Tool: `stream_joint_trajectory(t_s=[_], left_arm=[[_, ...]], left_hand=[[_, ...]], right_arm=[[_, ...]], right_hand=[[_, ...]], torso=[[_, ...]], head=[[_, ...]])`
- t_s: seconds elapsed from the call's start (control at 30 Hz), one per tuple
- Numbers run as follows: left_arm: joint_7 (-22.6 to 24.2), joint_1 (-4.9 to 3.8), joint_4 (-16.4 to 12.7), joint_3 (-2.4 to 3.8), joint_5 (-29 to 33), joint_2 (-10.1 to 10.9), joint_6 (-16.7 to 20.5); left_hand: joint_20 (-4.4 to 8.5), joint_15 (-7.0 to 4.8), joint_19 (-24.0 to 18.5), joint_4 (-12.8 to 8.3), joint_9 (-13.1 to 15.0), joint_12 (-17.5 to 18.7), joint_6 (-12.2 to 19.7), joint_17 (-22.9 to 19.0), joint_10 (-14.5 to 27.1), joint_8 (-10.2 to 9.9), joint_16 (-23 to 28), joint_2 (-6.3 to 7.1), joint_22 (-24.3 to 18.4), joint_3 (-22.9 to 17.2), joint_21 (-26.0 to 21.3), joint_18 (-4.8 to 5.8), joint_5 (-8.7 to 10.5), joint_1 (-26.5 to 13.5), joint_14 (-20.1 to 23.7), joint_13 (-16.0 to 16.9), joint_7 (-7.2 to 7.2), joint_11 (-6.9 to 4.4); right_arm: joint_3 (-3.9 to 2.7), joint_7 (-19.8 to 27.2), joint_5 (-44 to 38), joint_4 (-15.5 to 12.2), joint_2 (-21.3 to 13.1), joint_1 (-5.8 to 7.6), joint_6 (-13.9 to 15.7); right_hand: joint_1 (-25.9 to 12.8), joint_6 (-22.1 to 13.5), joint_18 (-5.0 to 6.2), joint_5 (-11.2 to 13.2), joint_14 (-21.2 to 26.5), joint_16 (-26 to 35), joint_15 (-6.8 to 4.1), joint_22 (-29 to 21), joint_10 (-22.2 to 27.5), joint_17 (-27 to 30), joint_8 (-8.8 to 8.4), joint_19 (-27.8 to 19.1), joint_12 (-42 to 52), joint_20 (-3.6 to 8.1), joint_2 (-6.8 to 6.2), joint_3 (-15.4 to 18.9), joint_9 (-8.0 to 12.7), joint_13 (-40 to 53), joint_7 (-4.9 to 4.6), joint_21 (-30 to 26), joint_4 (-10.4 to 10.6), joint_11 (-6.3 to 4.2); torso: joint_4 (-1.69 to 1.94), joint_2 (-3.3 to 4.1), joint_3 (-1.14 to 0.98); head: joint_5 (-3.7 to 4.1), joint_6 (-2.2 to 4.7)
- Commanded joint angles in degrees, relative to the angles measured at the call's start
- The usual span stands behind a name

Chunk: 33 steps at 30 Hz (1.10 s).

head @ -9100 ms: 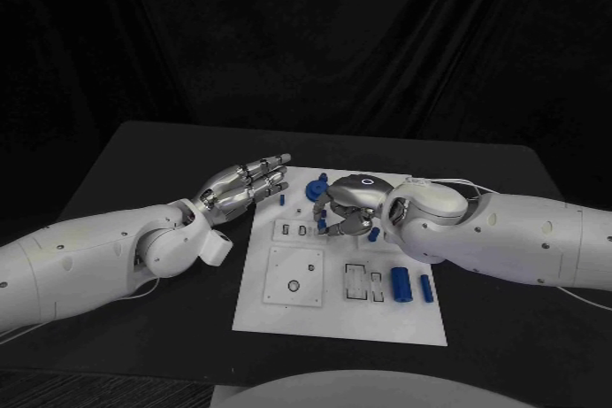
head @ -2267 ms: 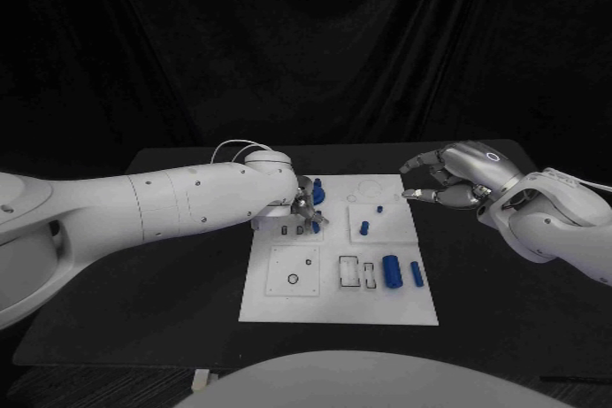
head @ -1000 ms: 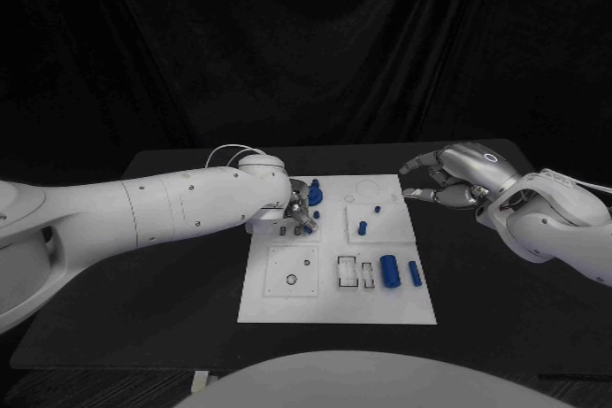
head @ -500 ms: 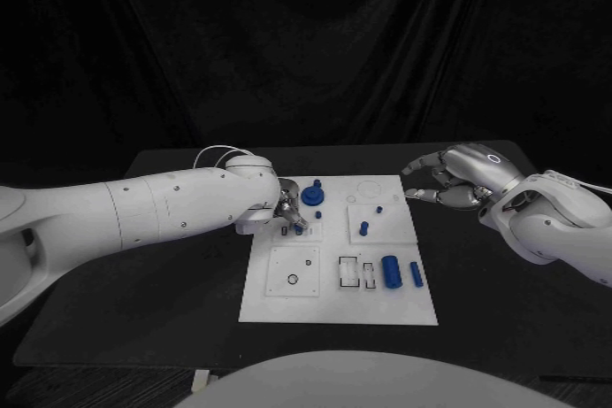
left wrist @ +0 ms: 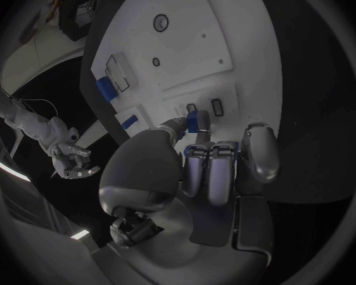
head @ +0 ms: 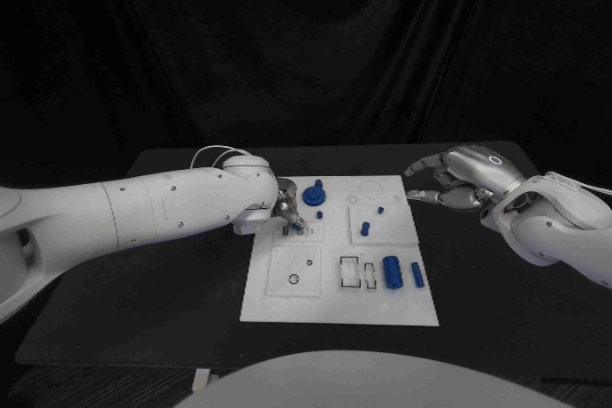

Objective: Assemble the parts on the task board

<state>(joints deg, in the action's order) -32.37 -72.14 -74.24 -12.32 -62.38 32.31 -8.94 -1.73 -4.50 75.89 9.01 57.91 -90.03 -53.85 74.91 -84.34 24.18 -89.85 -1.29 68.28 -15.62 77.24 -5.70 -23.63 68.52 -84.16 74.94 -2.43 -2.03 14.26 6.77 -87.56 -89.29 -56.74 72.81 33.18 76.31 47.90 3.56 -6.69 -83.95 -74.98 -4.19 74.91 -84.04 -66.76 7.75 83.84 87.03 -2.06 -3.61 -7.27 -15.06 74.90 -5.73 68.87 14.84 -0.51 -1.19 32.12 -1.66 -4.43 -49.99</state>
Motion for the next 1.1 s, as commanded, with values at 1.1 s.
stream_joint_trajectory(t_s=[1.1], left_arm=[[-0.47, 0.51, -1.01, 0.02, 0.04, -0.06, 0.04]], left_hand=[[-0.01, -0.24, -0.29, -0.37, 0.43, 0.03, -1.44, 15.09, -5.66, -0.92, -0.15, 0.38, 0.00, -2.66, -0.55, 0.27, 1.57, -1.86, -5.84, 15.06, 0.76, 0.03]], right_arm=[[-0.05, -1.85, -0.14, 0.05, -0.02, -0.21, -0.92]], right_hand=[[0.31, 0.60, 0.60, -0.45, -2.12, 0.62, 0.14, 9.58, -3.13, 0.41, 0.05, -0.05, -0.59, -0.14, 0.27, 0.12, 0.14, 9.93, -0.04, -0.63, -0.33, 0.34]], torso=[[-0.20, 0.02, 0.01]], head=[[-0.68, -0.01]])
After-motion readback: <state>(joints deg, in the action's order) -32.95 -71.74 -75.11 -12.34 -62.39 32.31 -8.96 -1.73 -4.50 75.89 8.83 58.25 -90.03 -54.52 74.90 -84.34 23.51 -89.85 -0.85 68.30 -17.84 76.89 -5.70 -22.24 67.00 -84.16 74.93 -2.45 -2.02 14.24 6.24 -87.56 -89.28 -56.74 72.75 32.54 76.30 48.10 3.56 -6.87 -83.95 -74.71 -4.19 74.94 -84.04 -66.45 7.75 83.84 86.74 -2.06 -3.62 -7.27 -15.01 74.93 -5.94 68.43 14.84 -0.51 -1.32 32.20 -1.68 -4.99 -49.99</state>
